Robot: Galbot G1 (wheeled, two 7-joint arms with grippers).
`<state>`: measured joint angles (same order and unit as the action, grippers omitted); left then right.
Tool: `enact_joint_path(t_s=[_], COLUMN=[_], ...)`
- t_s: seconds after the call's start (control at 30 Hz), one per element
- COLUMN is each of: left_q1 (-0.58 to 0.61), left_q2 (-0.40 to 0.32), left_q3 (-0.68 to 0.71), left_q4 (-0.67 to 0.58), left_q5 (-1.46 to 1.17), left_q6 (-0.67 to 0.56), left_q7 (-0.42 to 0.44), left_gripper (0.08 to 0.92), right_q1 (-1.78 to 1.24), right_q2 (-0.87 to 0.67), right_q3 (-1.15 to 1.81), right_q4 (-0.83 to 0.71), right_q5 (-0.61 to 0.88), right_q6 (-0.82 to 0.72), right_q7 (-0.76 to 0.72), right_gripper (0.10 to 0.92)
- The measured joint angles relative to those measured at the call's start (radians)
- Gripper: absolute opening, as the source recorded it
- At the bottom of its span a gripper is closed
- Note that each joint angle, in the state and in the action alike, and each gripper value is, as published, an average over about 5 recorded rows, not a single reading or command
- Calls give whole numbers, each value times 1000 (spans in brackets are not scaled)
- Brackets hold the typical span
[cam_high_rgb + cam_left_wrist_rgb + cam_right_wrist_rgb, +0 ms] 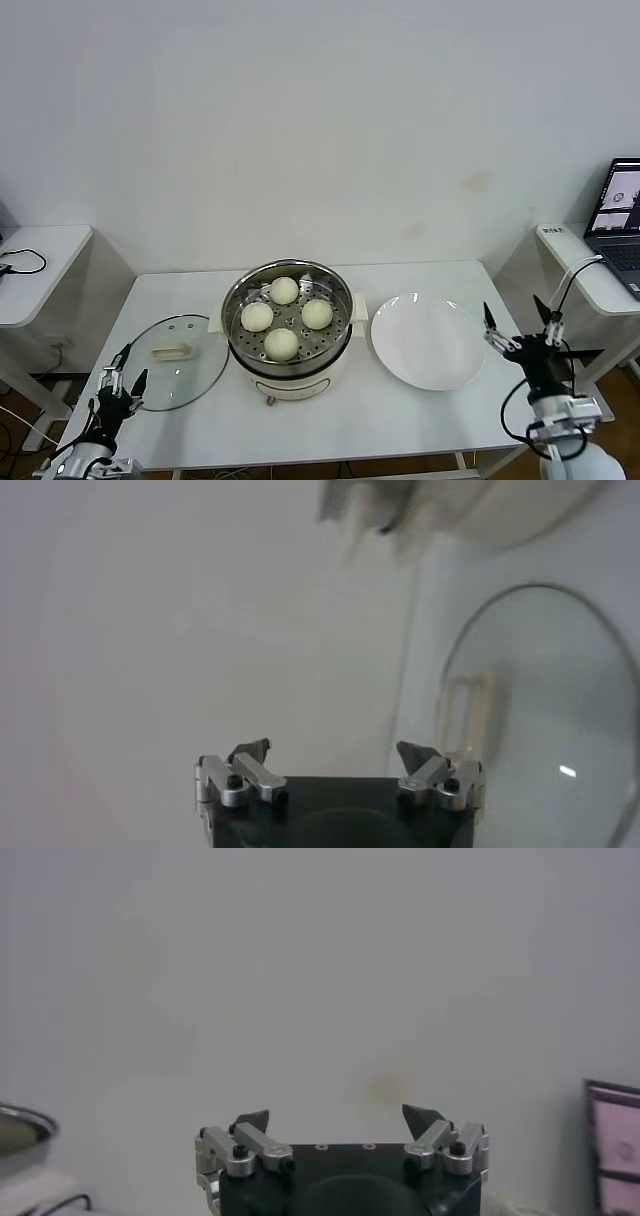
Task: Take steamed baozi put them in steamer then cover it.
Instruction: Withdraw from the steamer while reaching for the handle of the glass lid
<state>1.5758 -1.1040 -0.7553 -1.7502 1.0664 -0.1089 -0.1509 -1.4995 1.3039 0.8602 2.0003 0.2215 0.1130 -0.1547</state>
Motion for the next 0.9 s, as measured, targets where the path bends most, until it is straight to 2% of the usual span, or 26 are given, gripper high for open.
enact_joint_path(t_s=[0.3,0.9], left_q1=[-120,-288], left_q2=[25,31], left_q3=[61,149], left_q4=[138,292], left_q5=[82,143], left_q6=[-29,-39], left_q7=[0,9], left_gripper=[823,823], right_q1=[-72,-141], right_q2=[47,94], right_q3=[57,102], right_q4=[29,54], right_q5=[-6,-20], right_q6=[14,34], right_q7=[0,-4], right_gripper=[823,823])
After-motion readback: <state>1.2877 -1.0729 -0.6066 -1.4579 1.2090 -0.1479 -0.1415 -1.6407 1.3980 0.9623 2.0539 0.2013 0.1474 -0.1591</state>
